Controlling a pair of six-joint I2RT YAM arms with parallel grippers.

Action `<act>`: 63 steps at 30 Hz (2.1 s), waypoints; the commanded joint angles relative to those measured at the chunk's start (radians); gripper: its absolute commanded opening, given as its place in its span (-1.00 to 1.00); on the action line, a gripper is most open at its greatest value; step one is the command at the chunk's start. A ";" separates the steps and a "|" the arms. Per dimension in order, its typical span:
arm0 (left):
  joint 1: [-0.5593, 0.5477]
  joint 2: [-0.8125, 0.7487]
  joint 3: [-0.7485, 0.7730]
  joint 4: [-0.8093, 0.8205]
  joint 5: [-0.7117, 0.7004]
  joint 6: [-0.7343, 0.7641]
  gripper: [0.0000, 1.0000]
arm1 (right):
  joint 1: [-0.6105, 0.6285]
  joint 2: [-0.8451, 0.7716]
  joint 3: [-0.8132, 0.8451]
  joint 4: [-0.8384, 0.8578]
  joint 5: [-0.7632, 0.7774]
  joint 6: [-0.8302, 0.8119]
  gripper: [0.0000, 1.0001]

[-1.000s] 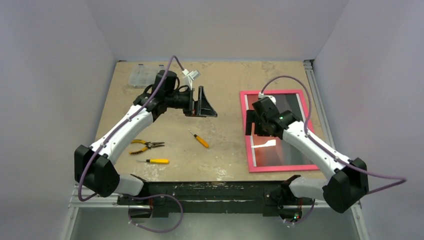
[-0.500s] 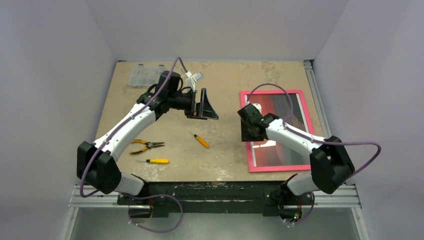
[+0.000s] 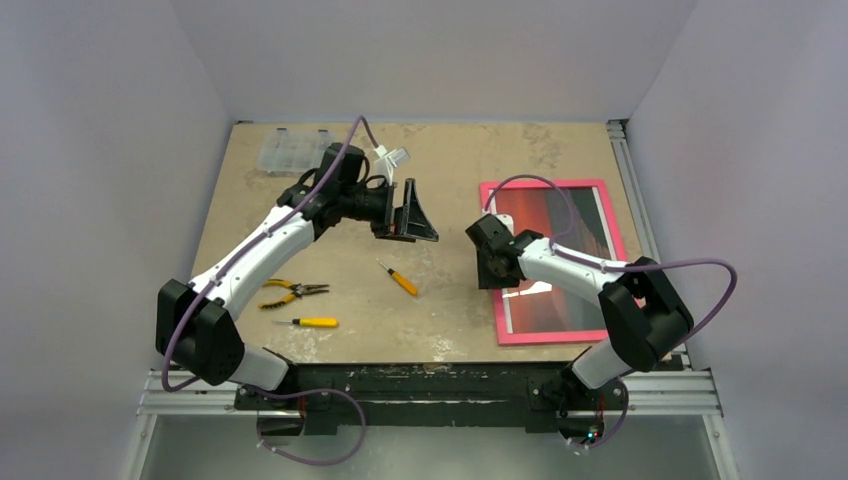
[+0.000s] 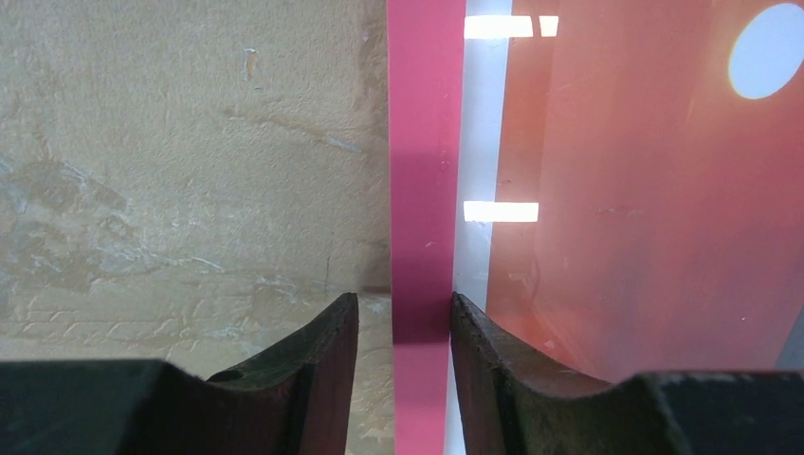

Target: Take the photo out of the frame

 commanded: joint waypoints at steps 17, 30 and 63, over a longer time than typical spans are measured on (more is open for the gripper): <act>-0.011 0.120 -0.033 0.125 -0.020 -0.127 0.82 | 0.116 -0.099 0.053 0.047 0.041 0.039 -1.00; -0.003 0.267 -0.078 0.241 -0.016 -0.243 0.67 | 0.117 -0.282 -0.043 0.232 -0.164 0.074 -1.00; -0.011 0.436 -0.067 0.380 0.014 -0.326 0.04 | 0.265 -0.172 0.069 0.342 -0.195 0.181 -1.00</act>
